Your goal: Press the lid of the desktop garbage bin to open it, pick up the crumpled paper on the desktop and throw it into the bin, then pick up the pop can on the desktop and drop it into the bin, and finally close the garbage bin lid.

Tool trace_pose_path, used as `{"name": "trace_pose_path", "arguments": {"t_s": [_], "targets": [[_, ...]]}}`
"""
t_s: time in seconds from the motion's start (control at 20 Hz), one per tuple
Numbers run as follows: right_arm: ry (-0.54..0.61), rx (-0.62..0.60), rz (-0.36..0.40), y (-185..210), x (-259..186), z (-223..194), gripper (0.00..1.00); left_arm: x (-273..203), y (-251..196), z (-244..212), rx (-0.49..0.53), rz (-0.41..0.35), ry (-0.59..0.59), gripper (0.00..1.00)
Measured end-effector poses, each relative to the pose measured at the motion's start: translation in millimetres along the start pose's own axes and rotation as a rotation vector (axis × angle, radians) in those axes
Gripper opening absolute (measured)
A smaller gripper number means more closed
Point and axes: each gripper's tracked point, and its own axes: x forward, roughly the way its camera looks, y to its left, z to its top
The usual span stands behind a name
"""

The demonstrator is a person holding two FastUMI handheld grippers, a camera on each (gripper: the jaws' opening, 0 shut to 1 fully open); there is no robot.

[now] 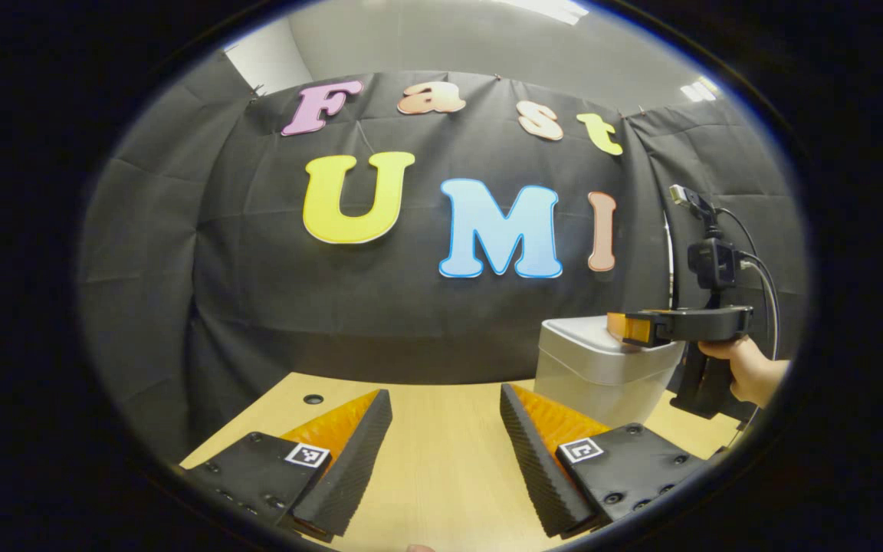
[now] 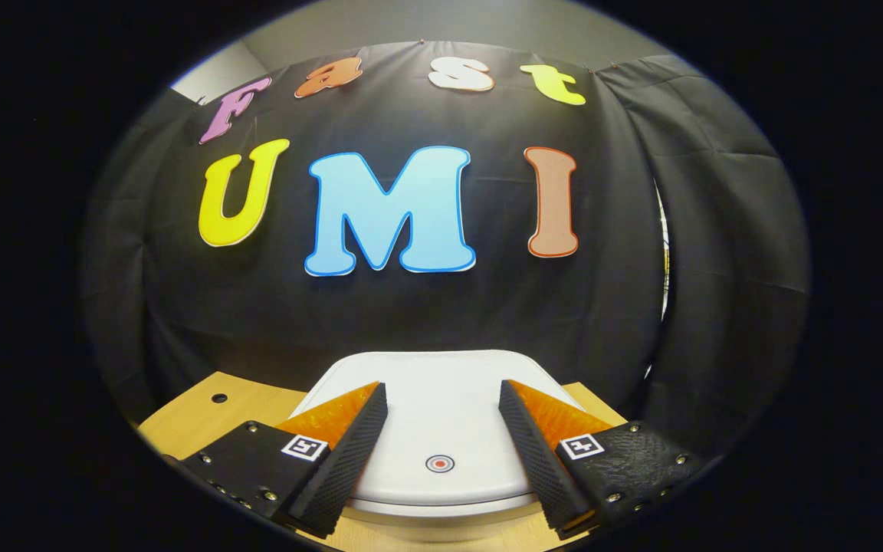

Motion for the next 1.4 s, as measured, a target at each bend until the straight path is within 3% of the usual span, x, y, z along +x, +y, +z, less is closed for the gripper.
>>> {"name": "trace_pose_path", "arguments": {"t_s": [0.7,1.2,1.4], "targets": [[-0.08,0.0,0.058,-1,4,-8,0.97,6,-8,-6,-0.021,-0.007,0.026,0.96],[-0.113,0.003,0.042,-1,3,-4,0.96,-20,-14,13,-0.003,0.044,-0.012,0.93],[-0.074,-0.001,0.025,-3,-5,-6,0.96,-33,-17,24,0.011,0.094,-0.035,0.95]]}}
